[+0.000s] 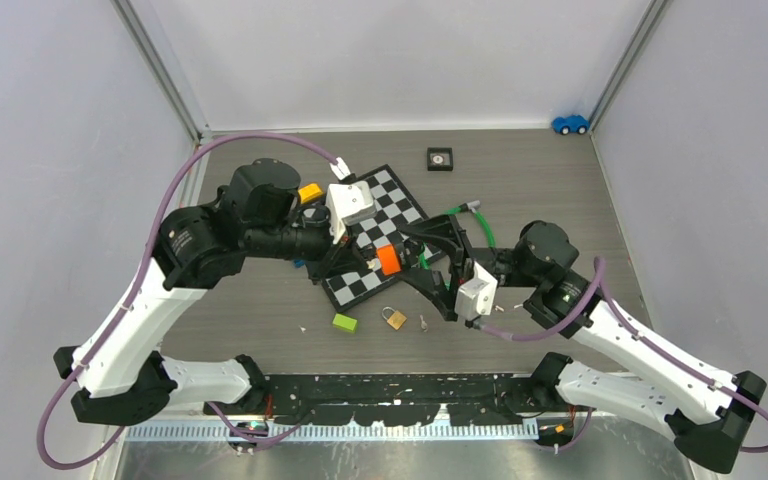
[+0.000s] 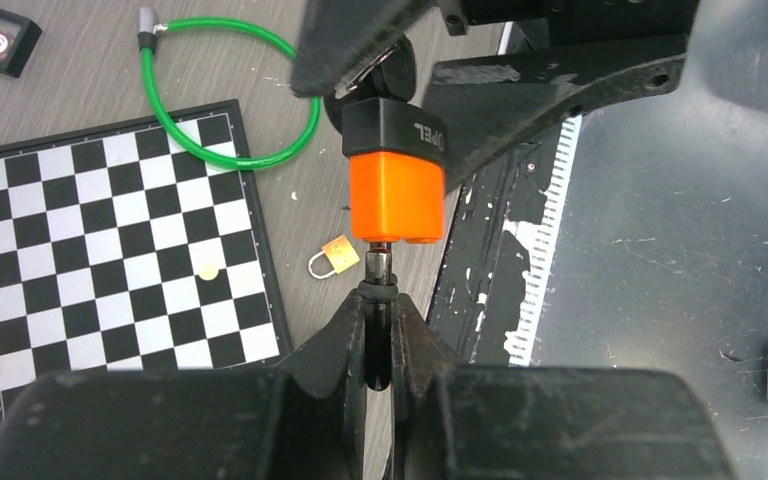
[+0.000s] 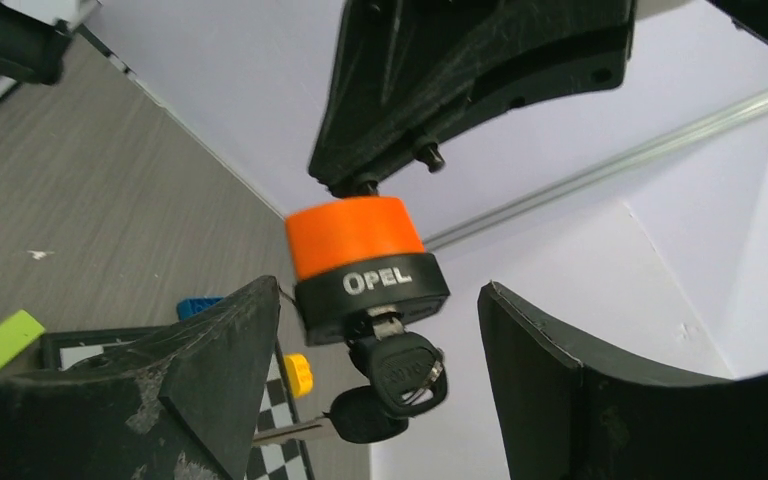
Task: Lock with the key
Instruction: Lock the lock.
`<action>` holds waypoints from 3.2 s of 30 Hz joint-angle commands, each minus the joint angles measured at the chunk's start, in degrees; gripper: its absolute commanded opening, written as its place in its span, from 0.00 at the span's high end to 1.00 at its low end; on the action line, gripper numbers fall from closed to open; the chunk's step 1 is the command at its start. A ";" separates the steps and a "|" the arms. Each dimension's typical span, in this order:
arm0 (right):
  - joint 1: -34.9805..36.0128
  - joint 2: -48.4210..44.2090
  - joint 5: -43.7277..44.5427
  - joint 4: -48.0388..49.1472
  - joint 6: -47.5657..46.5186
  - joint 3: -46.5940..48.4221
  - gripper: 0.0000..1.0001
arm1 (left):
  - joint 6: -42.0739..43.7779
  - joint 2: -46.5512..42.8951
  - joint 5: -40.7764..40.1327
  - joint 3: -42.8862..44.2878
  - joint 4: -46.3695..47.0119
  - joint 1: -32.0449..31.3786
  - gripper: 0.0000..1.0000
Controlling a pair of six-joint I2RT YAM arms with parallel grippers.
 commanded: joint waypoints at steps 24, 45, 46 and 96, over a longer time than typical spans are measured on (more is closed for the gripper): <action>3.74 1.80 7.58 -5.27 -8.26 2.05 0.24 | -2.66 -0.67 2.67 0.72 5.77 0.11 1.00; 3.71 2.32 14.51 8.72 -4.87 -1.76 0.24 | -3.53 -1.13 3.47 -0.26 7.06 0.11 1.00; 3.71 2.32 14.85 8.66 -4.98 -1.87 0.24 | -3.54 -1.15 3.44 -0.26 7.07 0.11 1.00; 3.63 -2.94 4.94 -1.23 -1.47 2.64 0.23 | -2.13 0.09 3.49 -4.80 6.54 0.11 1.00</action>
